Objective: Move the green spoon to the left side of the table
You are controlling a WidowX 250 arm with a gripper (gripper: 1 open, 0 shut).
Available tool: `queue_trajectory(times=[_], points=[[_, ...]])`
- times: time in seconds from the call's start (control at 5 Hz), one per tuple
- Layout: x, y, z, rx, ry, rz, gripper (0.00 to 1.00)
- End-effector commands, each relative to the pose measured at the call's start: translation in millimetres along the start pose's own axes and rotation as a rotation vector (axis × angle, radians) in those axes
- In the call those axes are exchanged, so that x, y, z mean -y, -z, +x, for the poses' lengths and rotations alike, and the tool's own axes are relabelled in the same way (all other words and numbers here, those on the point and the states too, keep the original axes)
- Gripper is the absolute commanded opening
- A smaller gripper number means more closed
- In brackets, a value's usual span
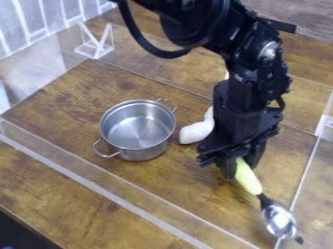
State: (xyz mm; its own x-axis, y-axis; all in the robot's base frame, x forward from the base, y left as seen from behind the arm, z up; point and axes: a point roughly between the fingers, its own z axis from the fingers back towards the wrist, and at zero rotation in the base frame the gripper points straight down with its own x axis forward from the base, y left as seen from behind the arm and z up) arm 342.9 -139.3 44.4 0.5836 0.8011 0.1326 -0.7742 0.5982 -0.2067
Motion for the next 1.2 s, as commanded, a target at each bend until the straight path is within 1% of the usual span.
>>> queue_trajectory(times=[0.0,0.2,0.6,0.8,1.0], points=[[10,-29.7,18.1,0.035,-0.003,-0.099,0.0],[7,-28.4,23.2,0.042,0.02,-0.105,0.0],[19,-10.4,13.3,0.024,0.118,-0.107,0.0],[24,-10.3,2.4,0.001,0.237,-0.11,0.0],[22,-12.3,1.5,-0.02,0.353,-0.115,0.0]])
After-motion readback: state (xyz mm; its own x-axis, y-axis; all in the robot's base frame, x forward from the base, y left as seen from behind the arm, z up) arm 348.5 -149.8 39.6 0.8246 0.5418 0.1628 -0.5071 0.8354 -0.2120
